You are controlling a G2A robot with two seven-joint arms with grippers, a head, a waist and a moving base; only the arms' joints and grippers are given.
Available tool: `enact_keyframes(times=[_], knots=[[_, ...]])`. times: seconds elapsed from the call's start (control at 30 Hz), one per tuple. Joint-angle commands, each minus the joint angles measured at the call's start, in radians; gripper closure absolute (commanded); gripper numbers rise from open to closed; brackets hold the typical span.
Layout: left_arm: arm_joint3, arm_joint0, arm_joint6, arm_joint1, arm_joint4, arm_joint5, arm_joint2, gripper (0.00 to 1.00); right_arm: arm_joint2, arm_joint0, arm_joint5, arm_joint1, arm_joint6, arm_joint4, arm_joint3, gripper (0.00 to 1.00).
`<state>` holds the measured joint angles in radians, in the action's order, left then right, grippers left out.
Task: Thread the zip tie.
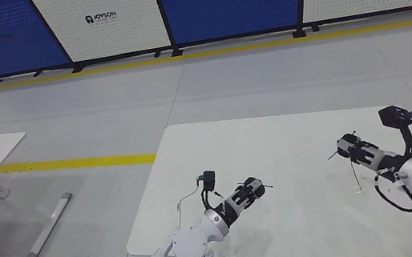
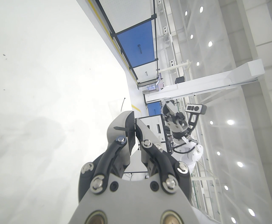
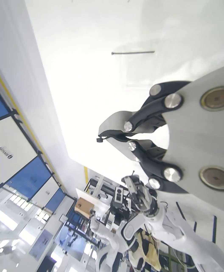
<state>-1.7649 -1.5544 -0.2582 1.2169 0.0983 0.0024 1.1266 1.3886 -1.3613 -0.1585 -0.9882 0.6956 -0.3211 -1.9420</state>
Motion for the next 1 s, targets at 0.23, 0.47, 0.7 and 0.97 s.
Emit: enact_keyframes(times=[0.23,0.47,0.7,0.97], knots=[[0.0,0.0,0.0,0.0,0.0,0.0,0.0,1.0,-0.045,-0.001,-0.046,-0.004,-0.023,-0.064,-0.028,1.0],[0.0,0.0,0.0,0.0,0.0,0.0,0.0,1.0,-0.045,-0.001,-0.046,-0.004,-0.023,-0.064,-0.028,1.0],[0.0,0.0,0.0,0.0,0.0,0.0,0.0,1.0,-0.045,-0.001,-0.046,-0.004,-0.023,-0.064,-0.028,1.0],[0.0,0.0,0.0,0.0,0.0,0.0,0.0,1.0,-0.045,-0.001,-0.046,-0.004,-0.023,-0.064,-0.028,1.0]])
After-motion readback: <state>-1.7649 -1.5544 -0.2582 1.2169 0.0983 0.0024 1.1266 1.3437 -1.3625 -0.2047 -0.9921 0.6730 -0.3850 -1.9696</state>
